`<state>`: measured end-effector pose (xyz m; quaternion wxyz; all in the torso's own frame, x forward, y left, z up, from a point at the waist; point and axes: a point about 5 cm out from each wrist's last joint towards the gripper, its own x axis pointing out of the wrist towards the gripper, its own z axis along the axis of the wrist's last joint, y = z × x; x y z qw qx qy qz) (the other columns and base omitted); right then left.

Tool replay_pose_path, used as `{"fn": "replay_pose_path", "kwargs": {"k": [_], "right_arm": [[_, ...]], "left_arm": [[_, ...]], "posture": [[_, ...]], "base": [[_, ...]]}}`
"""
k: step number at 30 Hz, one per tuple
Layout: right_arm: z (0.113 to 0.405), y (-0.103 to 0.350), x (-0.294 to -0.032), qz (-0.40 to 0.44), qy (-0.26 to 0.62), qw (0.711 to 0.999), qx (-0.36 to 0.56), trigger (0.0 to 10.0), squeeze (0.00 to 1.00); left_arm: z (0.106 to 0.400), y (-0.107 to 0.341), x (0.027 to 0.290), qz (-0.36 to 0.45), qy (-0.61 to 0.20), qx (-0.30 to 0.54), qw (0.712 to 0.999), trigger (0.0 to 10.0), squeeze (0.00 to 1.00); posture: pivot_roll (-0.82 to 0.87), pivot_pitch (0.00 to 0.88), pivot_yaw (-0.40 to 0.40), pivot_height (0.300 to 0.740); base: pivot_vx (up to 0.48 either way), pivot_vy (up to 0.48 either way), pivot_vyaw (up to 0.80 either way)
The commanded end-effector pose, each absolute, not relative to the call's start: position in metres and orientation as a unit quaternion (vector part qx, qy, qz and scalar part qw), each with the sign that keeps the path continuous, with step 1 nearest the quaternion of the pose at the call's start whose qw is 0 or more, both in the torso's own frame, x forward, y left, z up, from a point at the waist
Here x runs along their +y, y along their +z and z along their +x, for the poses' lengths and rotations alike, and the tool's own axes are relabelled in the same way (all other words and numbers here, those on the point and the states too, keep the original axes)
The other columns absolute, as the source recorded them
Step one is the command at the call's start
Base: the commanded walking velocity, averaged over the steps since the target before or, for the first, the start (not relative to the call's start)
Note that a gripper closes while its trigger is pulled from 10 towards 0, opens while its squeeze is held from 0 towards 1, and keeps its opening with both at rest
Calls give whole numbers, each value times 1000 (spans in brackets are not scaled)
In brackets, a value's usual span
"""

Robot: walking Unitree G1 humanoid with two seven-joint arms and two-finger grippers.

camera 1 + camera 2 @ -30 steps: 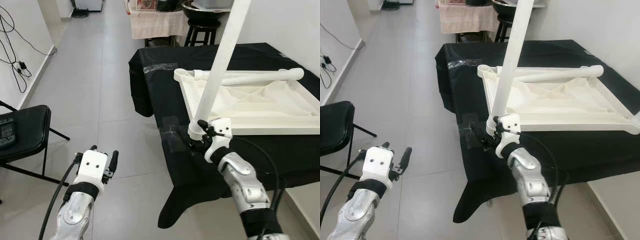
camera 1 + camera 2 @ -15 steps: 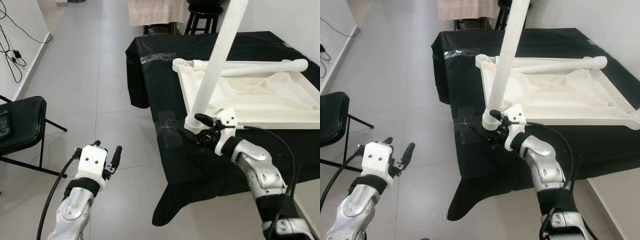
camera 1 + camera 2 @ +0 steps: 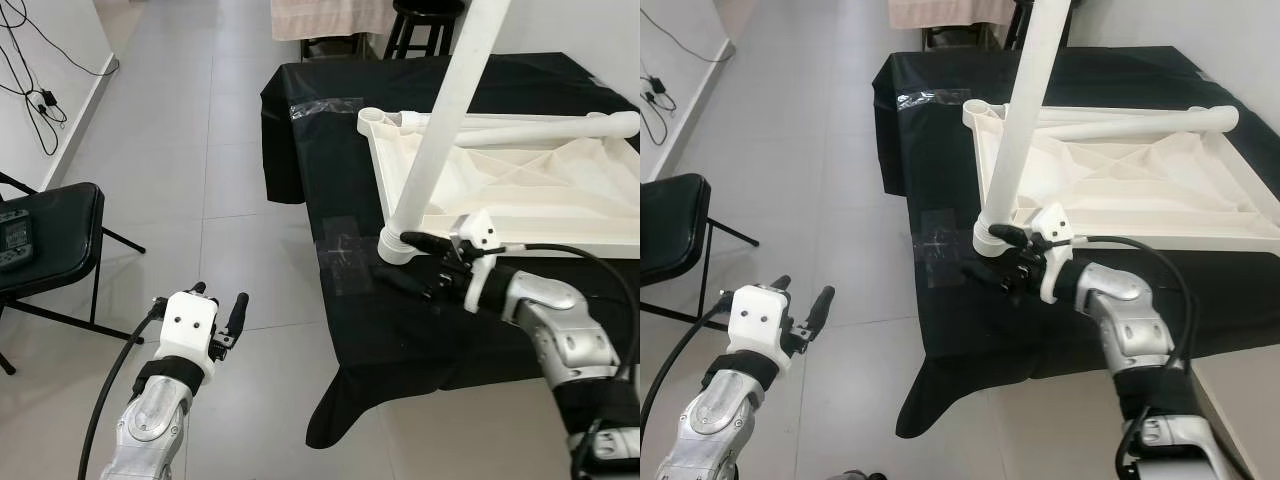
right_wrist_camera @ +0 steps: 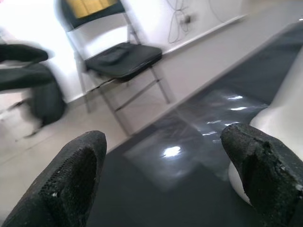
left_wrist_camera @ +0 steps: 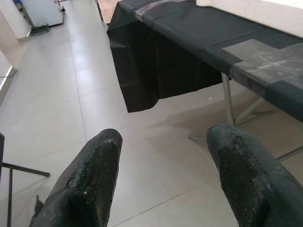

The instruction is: Building children table

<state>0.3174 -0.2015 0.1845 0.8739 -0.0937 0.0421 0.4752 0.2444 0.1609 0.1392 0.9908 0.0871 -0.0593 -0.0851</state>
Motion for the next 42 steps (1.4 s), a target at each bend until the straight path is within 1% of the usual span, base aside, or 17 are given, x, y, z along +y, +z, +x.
{"fn": "replay_pose_path", "kwargs": {"k": [1, 2, 3, 7, 8, 9, 12, 13, 16, 18, 19, 21, 25, 31, 36, 37, 42], "right_arm": [[307, 175, -198, -84, 515, 850, 67, 10000, 0], [307, 175, -198, -84, 515, 850, 67, 10000, 0], [300, 172, -196, -78, 533, 839, 78, 10000, 0], [298, 170, -196, -79, 538, 835, 83, 10000, 0], [300, 168, -197, -87, 528, 841, 82, 10000, 0], [310, 167, -199, -103, 487, 865, 64, 10000, 0], [314, 168, -200, -106, 473, 873, 56, 10000, 0], [324, 172, -199, -89, 434, 896, 36, 10000, 0], [329, 177, -197, -78, 409, 909, 15, 10000, 0], [340, 186, -194, -34, 353, 935, -17, 10000, 0], [340, 186, -194, -34, 353, 935, -17, 10000, 0], [347, 191, -189, 5, 312, 949, -39, 10000, 0], [349, 188, -181, 31, 277, 959, -51, 10000, 0], [350, 178, -181, 56, 212, 974, -50, 10000, 0], [347, 175, -176, 62, 213, 974, -52, 10000, 0], [345, 174, -170, 61, 227, 970, -57, 10000, 0], [344, 177, -165, 46, 241, 967, -64, 10000, 0]], "left_arm": [[241, 136, 160, 86, -94, -50, 991, 10000, 0], [241, 136, 160, 86, -94, -50, 991, 10000, 0], [241, 136, 160, 86, -94, -51, 991, 10000, 0], [241, 136, 160, 88, -94, -52, 990, 10000, 0], [241, 137, 160, 87, -92, -53, 991, 10000, 0], [241, 137, 161, 86, -88, -54, 991, 10000, 0], [241, 137, 161, 85, -87, -54, 991, 10000, 0], [241, 137, 161, 86, -87, -54, 991, 10000, 0], [241, 137, 161, 87, -87, -53, 991, 10000, 0], [242, 138, 161, 89, -85, -53, 991, 10000, 0], [242, 138, 161, 89, -85, -53, 991, 10000, 0], [243, 138, 162, 92, -81, -53, 991, 10000, 0], [244, 141, 164, 97, -74, -56, 991, 10000, 0], [244, 144, 170, 100, -75, -53, 991, 10000, 0], [244, 153, 178, 94, -79, -65, 990, 10000, 0], [244, 159, 183, 94, -76, -72, 990, 10000, 0], [244, 162, 185, 97, -75, -77, 990, 10000, 0]], "posture": [[138, 177, -52, 740], [138, 177, -52, 740], [139, 175, -51, 740], [138, 174, -50, 740], [138, 171, -49, 740], [139, 170, -49, 740], [139, 170, -49, 740], [140, 169, -47, 740], [140, 169, -47, 740], [142, 171, -46, 740], [142, 171, -46, 740], [142, 173, -46, 740], [144, 175, -51, 740], [138, 178, -50, 740], [138, 178, -50, 740], [139, 178, -52, 740], [141, 178, -55, 740]], "base": [[0, -461, 0], [0, -461, 0], [0, -465, 0], [0, -435, 0], [0, 0, 0], [0, 0, 0], [0, 0, 0], [0, 0, 0], [0, 0, 0], [0, 0, 0], [0, 0, 0], [0, 0, 0], [0, 0, 0], [0, 0, 0], [217, 0, 480], [439, 0, 0], [439, 0, 160]]}}
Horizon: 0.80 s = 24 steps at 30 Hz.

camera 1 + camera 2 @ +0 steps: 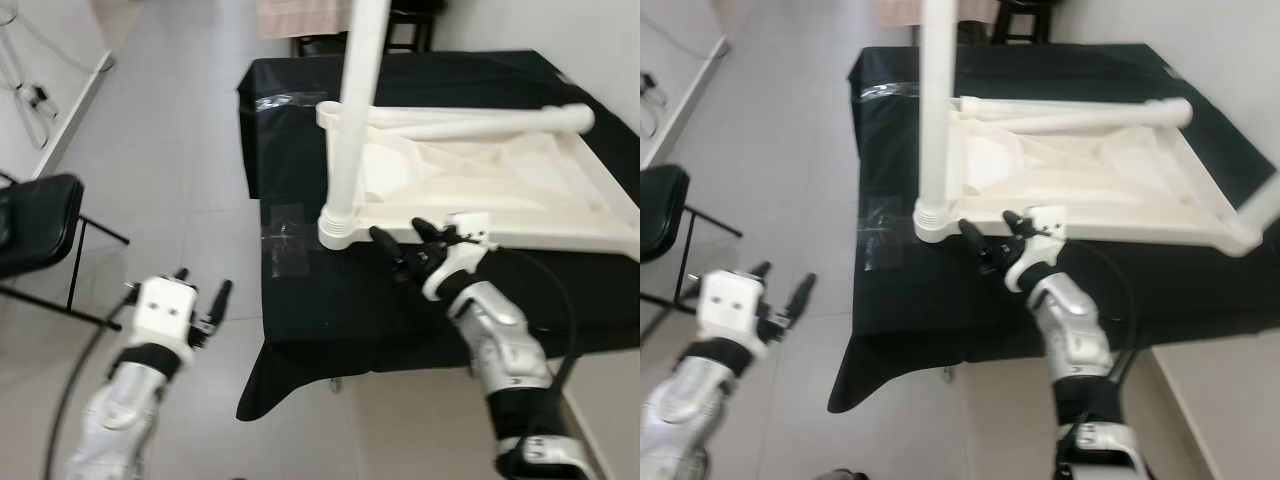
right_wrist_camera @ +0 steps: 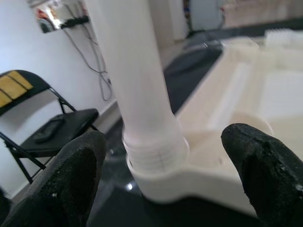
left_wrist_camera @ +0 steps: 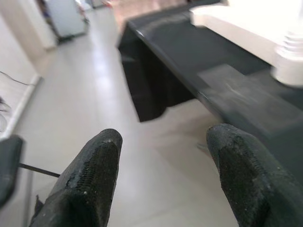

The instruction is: Building children table

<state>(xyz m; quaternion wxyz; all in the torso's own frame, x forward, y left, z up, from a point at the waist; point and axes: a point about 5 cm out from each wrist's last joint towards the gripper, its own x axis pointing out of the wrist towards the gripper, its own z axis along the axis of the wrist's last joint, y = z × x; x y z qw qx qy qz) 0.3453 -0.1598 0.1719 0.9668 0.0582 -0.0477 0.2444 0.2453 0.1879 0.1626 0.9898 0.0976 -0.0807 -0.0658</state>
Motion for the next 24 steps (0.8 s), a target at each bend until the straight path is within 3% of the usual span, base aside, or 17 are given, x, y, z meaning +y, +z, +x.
{"fn": "replay_pose_path", "kwargs": {"k": [1, 12, 18, 24], "right_arm": [[344, 177, -165, 46, 241, 967, -64, 10000, 0], [343, 182, -175, -1, 253, 965, -69, 10000, 0], [333, 186, -170, -21, 330, 940, -79, 10000, 0], [339, 193, -164, -31, 352, 931, -89, 10000, 0]], "left_arm": [[244, 162, 185, 97, -75, -77, 990, 10000, 0], [243, 161, 175, 87, -100, -72, 989, 10000, 0], [242, 159, 163, 81, -132, -66, 986, 10000, 0], [241, 156, 158, 85, -146, -59, 984, 10000, 0]], "posture": [[141, 178, -55, 740], [135, 181, -49, 740], [133, 183, -45, 740], [135, 185, -46, 740]], "base": [[442, 0, 800], [433, 0, 0], [0, 0, 0], [0, 0, 0]]}}
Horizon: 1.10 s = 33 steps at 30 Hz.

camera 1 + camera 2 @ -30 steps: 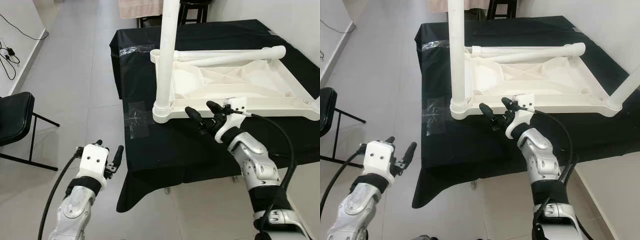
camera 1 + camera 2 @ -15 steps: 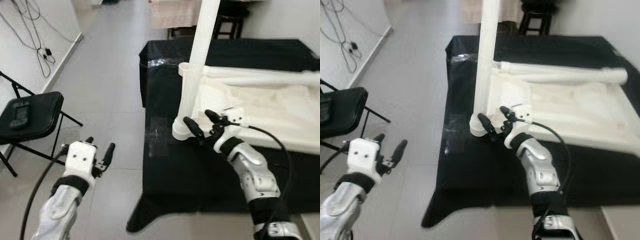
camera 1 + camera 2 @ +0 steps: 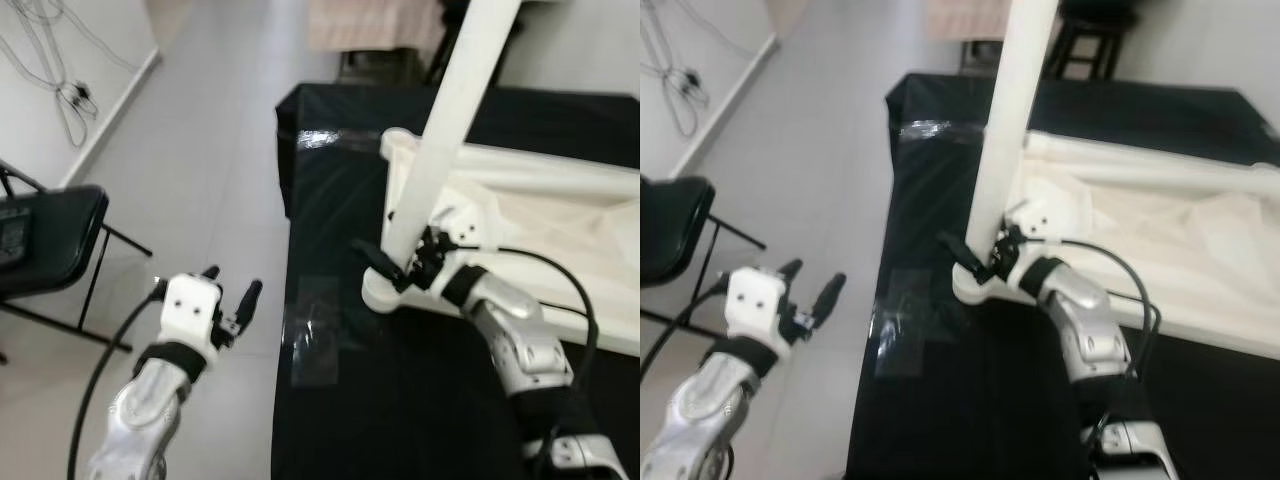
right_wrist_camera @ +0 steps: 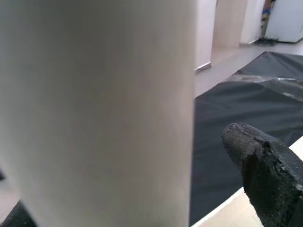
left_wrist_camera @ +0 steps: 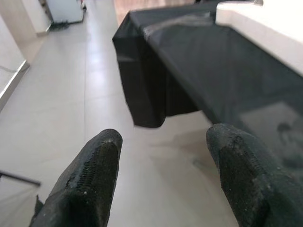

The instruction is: Building children table

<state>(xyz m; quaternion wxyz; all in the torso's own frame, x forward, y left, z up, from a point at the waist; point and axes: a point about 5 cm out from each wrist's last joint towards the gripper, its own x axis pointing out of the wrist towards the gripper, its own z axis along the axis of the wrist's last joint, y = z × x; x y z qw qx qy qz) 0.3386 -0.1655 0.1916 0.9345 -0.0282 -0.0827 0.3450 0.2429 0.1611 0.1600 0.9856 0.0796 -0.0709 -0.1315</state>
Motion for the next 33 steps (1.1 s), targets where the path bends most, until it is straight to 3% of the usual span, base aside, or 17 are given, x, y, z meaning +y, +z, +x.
{"fn": "replay_pose_path", "kwargs": {"k": [1, 6, 7, 9, 10, 23, 27, 28, 29, 30, 31, 32, 33], "right_arm": [[340, 194, -160, -30, 376, 921, -93, 10000, 0], [338, 198, -156, -29, 430, 897, -92, 10000, 0], [337, 200, -155, -25, 449, 888, -92, 5765, 0], [337, 202, -155, -23, 461, 883, -92, 5765, 0], [337, 204, -155, -21, 475, 875, -89, 0, 0], [319, 188, -166, -53, 585, 809, -13, 0, 0], [312, 184, -169, -53, 593, 803, 1, 0, 0], [306, 176, -172, -50, 573, 818, 18, 0, 0], [305, 163, -168, -59, 505, 861, 33, 0, 0], [305, 163, -168, -59, 505, 861, 33, 0, 0], [309, 148, -168, -64, 296, 952, 51, 0, 0], [309, 148, -168, -64, 296, 952, 51, 0, 0], [293, 133, -165, -51, 182, 978, 86, 0, 0]], "left_arm": [[240, 155, 156, 84, -152, -56, 983, 10000, 0], [237, 151, 149, 72, -186, -45, 979, 10000, 0], [235, 149, 145, 65, -202, -39, 976, 10000, 0], [233, 147, 142, 60, -213, -35, 975, 10000, 0], [231, 145, 139, 55, -228, -31, 972, 10000, 0], [223, 142, 133, 39, -262, -19, 964, 10000, 0], [222, 142, 133, 38, -264, -19, 964, 10000, 0], [221, 142, 133, 36, -265, -19, 963, 10000, 0], [219, 142, 133, 33, -267, -20, 963, 10000, 0], [219, 142, 133, 33, -267, -20, 963, 10000, 0], [218, 142, 134, 29, -271, -20, 962, 10000, 0], [218, 142, 134, 29, -271, -20, 962, 10000, 0], [216, 142, 133, 25, -277, -22, 960, 10000, 0]], "posture": [[137, 186, -49, 740], [141, 188, -53, 740], [141, 190, -55, 740], [141, 189, -56, 740], [141, 189, -56, 740], [133, 190, -61, 740], [129, 190, -66, 740], [128, 189, -83, 740], [125, 191, -89, 740], [125, 191, -89, 740], [113, 204, -78, 740], [113, 204, -78, 740], [114, 204, -76, 740]], "base": [[0, 0, 0], [0, 0, 0], [0, 0, 0], [0, 0, 0], [0, 0, 0], [0, 0, 0], [0, 0, 0], [0, 0, 0], [0, 0, 0], [0, 0, 0], [0, 0, 0], [0, 0, 0], [0, 0, 0]]}}
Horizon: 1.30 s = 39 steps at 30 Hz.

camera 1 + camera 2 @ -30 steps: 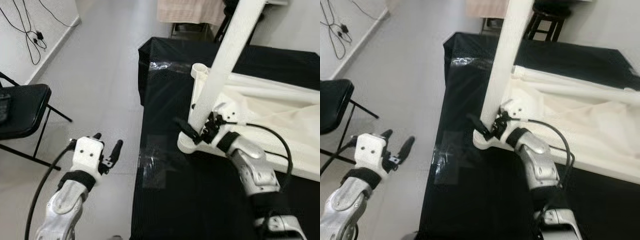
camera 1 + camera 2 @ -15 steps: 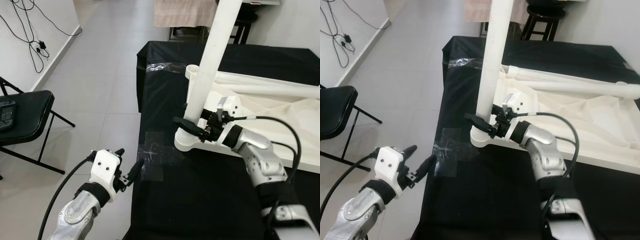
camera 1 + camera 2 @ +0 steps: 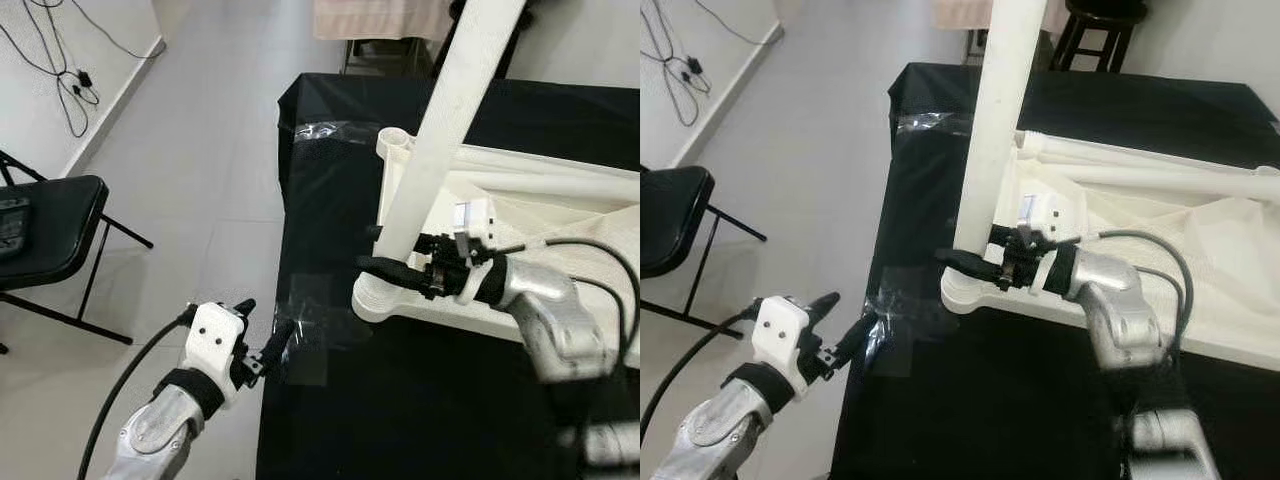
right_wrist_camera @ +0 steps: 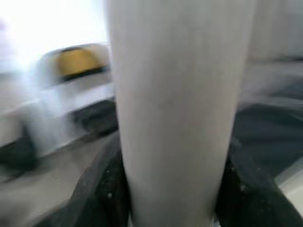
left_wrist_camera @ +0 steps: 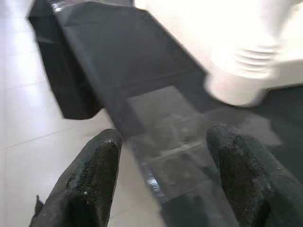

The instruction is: Building children table

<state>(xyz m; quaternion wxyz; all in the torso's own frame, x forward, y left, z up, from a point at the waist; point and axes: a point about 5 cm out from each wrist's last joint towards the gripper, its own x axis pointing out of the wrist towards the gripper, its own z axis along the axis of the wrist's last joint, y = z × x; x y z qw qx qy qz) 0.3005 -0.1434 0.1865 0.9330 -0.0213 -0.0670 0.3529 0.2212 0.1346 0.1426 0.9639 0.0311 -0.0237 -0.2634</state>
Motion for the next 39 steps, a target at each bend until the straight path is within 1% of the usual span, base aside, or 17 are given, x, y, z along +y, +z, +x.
{"fn": "replay_pose_path", "kwargs": {"k": [1, 4, 11, 12, 13, 14, 15, 17, 20, 21, 22, 23, 24, 26, 33, 34, 39], "right_arm": [[280, 126, -164, -41, 115, 986, 111, 0, 0], [268, 127, -159, -59, 126, 984, 115, 0, 0], [273, 134, -148, -58, 163, 979, 106, 0, 0], [276, 137, -146, -48, 175, 978, 101, 8980, 0], [279, 140, -144, -34, 190, 977, 92, 10000, 0], [279, 140, -144, -34, 190, 977, 92, 10000, 0], [286, 155, -133, 12, 279, 959, 51, 10000, 1000], [286, 155, -133, 12, 279, 959, 51, 10000, 1000], [287, 188, -122, 28, 407, 913, -20, 10000, 1000], [287, 188, -122, 28, 407, 913, -20, 10000, 1000], [287, 197, -123, 5, 448, 893, -35, 10000, 412], [287, 197, -123, 5, 448, 893, -35, 10000, 412], [289, 201, -127, -24, 484, 874, -42, 10000, 0], [296, 203, -134, -49, 530, 846, -33, 10000, 0], [312, 208, -136, -64, 583, 809, -20, 10000, 0], [319, 211, -135, -60, 594, 802, -21, 0, 0], [328, 213, -138, -54, 614, 787, -13, 0, 0]], "left_arm": [[216, 143, 133, 22, -282, -22, 959, 10000, 0], [215, 142, 132, 14, -295, -20, 955, 10000, 0], [216, 141, 131, 2, -315, -14, 949, 10000, 0], [216, 141, 131, 1, -312, -15, 950, 10000, 0], [217, 141, 132, 0, -311, -16, 950, 10000, 0], [217, 141, 132, 0, -311, -16, 950, 10000, 0], [217, 141, 132, -4, -312, -16, 950, 10000, 0], [217, 141, 132, -4, -312, -16, 950, 10000, 0], [218, 141, 130, -5, -319, -16, 947, 10000, 0], [218, 141, 130, -5, -319, -16, 947, 10000, 0], [218, 142, 129, -5, -321, -17, 947, 10000, 0], [218, 142, 129, -5, -321, -17, 947, 10000, 0], [218, 142, 128, -5, -322, -19, 946, 10000, 0], [218, 143, 127, -6, -324, -21, 946, 10000, 0], [216, 143, 123, -5, -336, -24, 942, 10000, 0], [215, 144, 122, -7, -342, -24, 939, 10000, 0], [207, 149, 118, -10, -377, -20, 926, 10000, 0]], "posture": [[114, 204, -76, 740], [93, 199, -64, 740], [101, 199, -68, 740], [103, 199, -68, 740], [100, 198, -65, 740], [100, 198, -65, 740], [105, 198, -59, 740], [105, 198, -59, 740], [104, 195, -54, 740], [104, 195, -54, 740], [106, 196, -55, 740], [106, 196, -55, 740], [107, 196, -57, 740], [108, 196, -59, 740], [116, 195, -76, 740], [115, 194, -77, 740], [116, 196, -87, 740]], "base": [[0, 0, 0], [0, 0, 0], [0, 0, 0], [0, 0, 0], [0, 0, 0], [0, 0, 0], [0, 0, 0], [0, 0, 0], [0, 0, 0], [0, 0, 0], [0, 0, 0], [0, 0, 0], [0, 0, 0], [0, 0, 0], [0, 0, 0], [0, 0, 0], [0, 0, 0]]}}
